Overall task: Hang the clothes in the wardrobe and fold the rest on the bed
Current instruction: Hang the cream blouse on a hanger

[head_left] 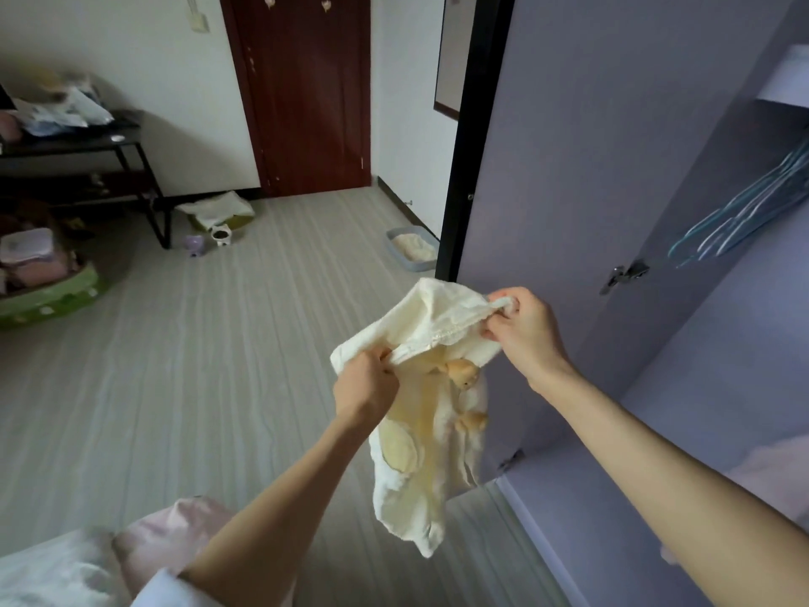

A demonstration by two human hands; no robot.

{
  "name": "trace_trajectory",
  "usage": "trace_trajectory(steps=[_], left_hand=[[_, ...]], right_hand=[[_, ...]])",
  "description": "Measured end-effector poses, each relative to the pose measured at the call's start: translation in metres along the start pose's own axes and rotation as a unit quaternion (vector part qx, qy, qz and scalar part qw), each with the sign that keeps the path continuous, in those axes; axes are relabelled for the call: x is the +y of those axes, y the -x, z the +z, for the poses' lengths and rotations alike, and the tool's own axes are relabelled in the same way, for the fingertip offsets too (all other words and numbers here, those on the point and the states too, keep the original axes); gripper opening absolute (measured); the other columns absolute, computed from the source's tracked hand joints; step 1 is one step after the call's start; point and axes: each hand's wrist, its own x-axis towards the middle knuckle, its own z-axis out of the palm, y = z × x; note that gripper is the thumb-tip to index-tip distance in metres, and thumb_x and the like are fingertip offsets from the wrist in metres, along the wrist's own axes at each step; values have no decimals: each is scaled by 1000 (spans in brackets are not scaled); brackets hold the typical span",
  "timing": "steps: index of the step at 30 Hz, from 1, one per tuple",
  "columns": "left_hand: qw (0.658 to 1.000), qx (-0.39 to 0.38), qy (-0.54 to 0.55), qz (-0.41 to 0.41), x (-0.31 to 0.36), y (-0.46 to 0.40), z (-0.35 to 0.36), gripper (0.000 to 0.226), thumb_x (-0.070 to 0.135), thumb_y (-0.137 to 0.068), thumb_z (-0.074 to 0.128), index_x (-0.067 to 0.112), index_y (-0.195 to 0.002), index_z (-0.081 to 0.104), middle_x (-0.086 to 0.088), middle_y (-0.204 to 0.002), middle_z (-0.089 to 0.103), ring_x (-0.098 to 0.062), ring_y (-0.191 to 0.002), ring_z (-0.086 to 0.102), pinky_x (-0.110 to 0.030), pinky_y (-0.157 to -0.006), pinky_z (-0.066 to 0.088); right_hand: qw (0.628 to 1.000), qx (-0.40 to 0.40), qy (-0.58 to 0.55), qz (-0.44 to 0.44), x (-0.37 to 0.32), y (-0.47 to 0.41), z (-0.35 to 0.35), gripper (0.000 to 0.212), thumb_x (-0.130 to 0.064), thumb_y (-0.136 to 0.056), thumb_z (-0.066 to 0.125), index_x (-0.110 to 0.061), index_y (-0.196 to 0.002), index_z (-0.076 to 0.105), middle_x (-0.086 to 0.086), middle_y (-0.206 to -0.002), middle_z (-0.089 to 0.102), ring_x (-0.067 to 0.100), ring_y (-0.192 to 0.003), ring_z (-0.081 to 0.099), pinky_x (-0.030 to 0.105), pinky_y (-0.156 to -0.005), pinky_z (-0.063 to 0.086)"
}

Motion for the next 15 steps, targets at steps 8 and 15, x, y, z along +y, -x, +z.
trace_trajectory(steps=[8, 15], left_hand=[[996, 39, -66, 53, -2, -15, -18, 37, 3, -78, 43, 22, -101, 66, -5, -99, 67, -32, -92, 59, -28, -65, 35], [996, 34, -80, 0, -26, -15, -14, 37, 0, -79, 42, 17, -102, 65, -9, -107, 59, -34, -96, 57, -32, -70, 40]], right_hand=[[970, 18, 223, 97, 53, -1, -10, 27, -31, -84, 41, -12, -71, 55, -2, -50, 65, 18, -60, 63, 31, -69, 51], [946, 183, 230, 137, 74, -8, -30, 32, -20, -94, 33, -2, -108, 57, 21, -113, 60, 38, -97, 55, 38, -78, 40]])
